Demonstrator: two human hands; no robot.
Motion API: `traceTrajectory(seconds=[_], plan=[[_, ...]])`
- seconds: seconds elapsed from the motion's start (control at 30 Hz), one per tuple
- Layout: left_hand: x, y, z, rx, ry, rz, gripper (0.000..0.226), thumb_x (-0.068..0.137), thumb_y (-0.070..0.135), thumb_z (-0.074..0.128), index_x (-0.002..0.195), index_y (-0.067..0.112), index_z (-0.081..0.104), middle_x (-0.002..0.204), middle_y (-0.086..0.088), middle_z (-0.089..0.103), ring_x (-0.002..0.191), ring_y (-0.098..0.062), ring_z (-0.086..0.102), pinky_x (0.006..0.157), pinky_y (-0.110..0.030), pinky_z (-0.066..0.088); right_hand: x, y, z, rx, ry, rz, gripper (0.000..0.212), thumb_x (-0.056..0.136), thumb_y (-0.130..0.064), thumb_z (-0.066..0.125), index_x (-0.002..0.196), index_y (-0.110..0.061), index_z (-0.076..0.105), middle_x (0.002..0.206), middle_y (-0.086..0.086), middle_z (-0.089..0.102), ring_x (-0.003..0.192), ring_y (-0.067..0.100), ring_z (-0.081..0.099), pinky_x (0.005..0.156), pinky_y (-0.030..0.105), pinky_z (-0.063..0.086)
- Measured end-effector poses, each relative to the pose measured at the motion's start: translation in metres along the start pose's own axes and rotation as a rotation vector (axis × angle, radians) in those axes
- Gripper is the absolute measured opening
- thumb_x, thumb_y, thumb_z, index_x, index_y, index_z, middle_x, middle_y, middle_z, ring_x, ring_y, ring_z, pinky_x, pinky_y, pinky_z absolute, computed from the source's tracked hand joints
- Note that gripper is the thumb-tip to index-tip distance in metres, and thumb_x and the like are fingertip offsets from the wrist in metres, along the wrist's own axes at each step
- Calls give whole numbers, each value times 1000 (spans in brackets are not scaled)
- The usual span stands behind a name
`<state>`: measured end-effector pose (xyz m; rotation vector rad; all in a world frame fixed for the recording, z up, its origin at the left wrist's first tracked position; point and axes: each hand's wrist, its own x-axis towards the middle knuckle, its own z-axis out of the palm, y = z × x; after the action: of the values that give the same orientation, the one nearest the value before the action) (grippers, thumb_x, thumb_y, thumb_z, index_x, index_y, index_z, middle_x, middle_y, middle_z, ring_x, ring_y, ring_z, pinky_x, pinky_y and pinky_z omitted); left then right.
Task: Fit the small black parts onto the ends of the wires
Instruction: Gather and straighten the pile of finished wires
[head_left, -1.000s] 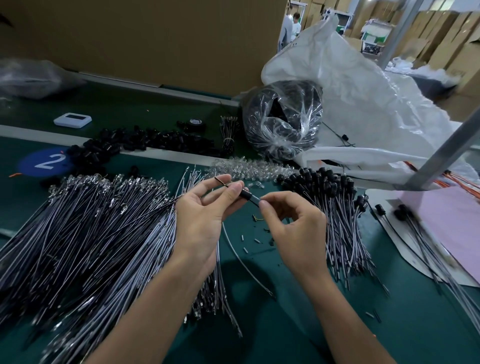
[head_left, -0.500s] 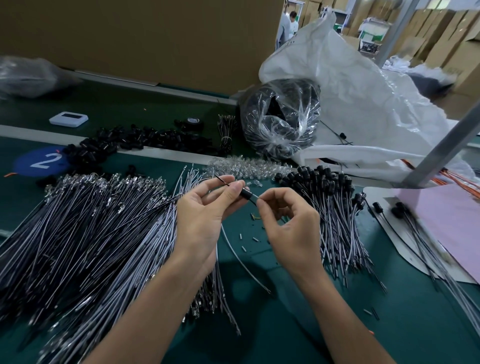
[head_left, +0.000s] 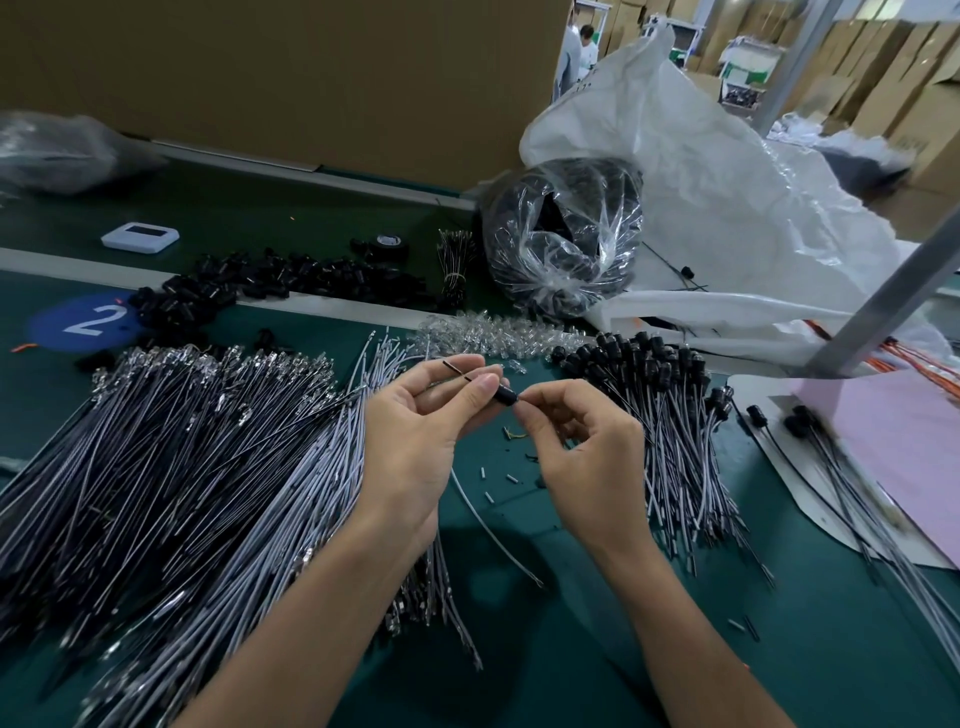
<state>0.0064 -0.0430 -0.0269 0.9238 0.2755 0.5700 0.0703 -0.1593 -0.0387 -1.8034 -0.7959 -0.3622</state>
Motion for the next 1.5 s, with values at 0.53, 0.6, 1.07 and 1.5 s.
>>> traceTrajectory(seconds=[0.53, 0.6, 1.07, 1.5], plan=[[-6, -6, 4, 92, -79, 55, 26, 71, 5, 75, 96, 9, 72, 93, -10, 77, 90, -19, 74, 77, -21, 56, -3, 2, -2, 18, 95, 34, 16, 77, -8, 81, 82, -20, 72, 69, -10, 71, 62, 6, 67, 60, 23, 54], [-5, -5, 4, 113, -77, 61, 30, 65, 12, 77, 95, 11, 73, 95, -9, 77, 92, -21, 74, 79, -23, 57, -1, -1, -3, 64, 79, 96, 30, 75, -10, 83, 89, -31, 66, 68, -8, 72, 61, 6, 68, 59, 20, 53], [2, 20, -9, -60, 180, 48, 6, 67, 16, 72, 71, 14, 76, 77, -6, 76, 69, -15, 73, 65, -22, 59, 4, 1, -15, -102, 19, -40, 11, 73, -8, 84, 77, -9, 74, 90, -2, 66, 70, 9, 61, 64, 17, 46], [7, 24, -17, -27, 55, -121, 40, 87, 13, 60, 125, 11, 48, 94, -9, 75, 85, -22, 71, 79, -38, 60, 20, 0, -35, 1163, 17, 467, 9, 87, -16, 57, 92, -9, 60, 90, 13, 74, 81, 23, 72, 75, 31, 60]])
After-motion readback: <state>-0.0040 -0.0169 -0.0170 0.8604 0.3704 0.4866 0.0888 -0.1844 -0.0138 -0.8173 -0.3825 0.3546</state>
